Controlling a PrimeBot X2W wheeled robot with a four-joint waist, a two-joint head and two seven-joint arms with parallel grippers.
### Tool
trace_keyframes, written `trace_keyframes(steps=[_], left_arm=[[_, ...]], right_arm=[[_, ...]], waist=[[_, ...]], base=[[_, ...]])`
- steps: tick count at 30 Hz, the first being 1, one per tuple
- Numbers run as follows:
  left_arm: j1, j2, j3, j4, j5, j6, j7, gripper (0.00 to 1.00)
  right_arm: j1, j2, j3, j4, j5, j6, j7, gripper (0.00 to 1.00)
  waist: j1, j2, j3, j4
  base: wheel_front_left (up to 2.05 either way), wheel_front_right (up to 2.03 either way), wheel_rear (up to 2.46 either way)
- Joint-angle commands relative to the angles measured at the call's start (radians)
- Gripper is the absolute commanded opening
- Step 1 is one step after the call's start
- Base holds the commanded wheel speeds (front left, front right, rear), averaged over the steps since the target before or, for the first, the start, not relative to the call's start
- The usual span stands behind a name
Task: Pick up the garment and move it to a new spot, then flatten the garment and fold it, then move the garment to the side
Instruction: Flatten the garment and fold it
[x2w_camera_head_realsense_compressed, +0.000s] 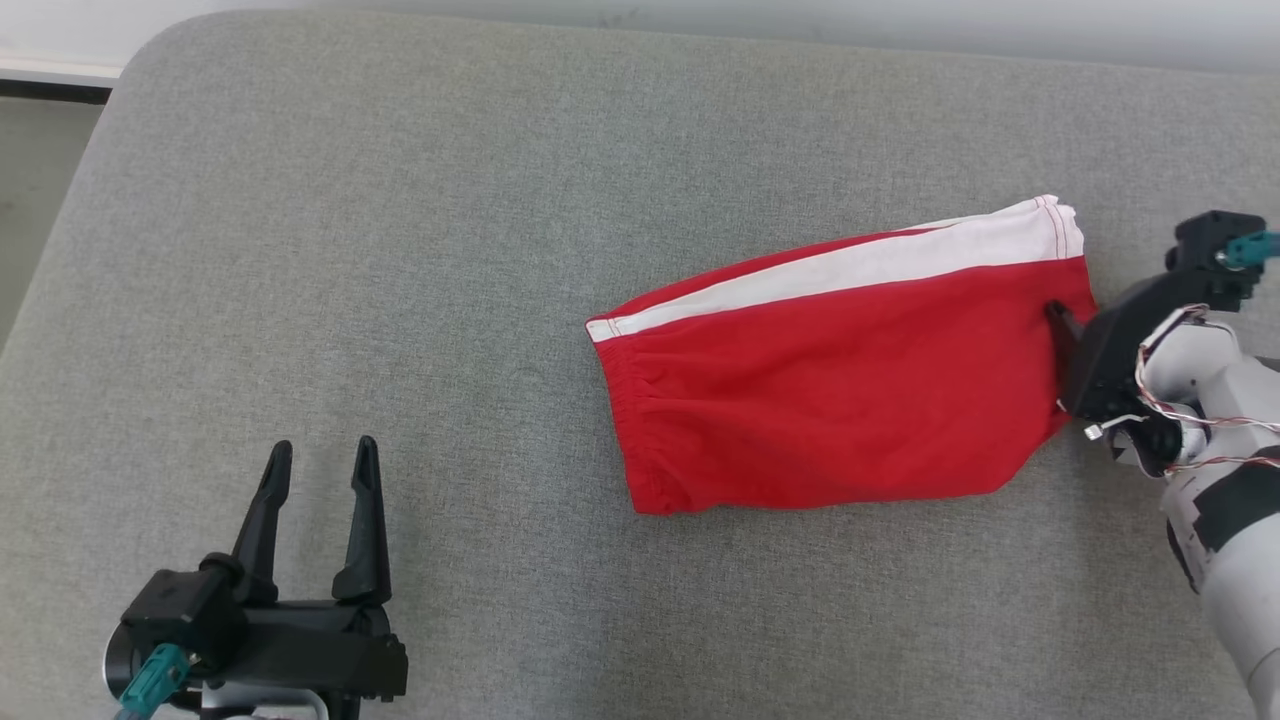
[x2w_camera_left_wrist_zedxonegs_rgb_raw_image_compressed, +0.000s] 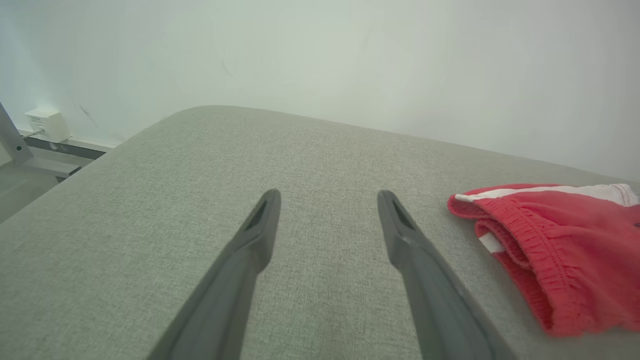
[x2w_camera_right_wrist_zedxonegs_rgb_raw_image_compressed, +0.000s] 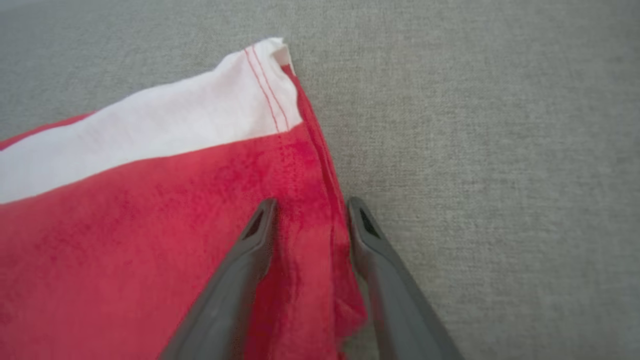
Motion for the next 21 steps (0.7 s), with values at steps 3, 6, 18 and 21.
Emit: trace_keyframes(steps=[3,6,18,21], left_arm=[[-0.005,-0.003,0.001,0.007,0.008,-0.007,-0.001,1.00],[-0.008,-0.004,0.003,0.019,0.004,-0.012,-0.001,1.00],[0.051,-0.005,0.018,0.045,-0.001,-0.013,-0.001,1.00],[0.065,-0.005,0.011,0.050,-0.008,-0.012,-0.001,1.00]], right_arm=[[0.043,0.032,0.029,0.028,-0.019,0.003,0.029,0.00],[0.036,0.015,0.032,0.038,-0.045,0.000,-0.003,0.00],[0.071,-0.050,-0.088,0.056,-0.104,0.000,-0.263,0.00],[0.076,-0.085,-0.107,0.071,-0.145,0.000,-0.284,0.00]], waist=[[0.0002,0.0001,-0.004,-0.004],[0.0002,0.0001,-0.016,-0.012],[0.0002,0.0001,-0.132,-0.086],[0.0002,0.0001,-0.151,-0.107]], base=[[0.00,0.00,0.00],[0.00,0.00,0.00],[0.00,0.00,0.00],[0.00,0.00,0.00]])
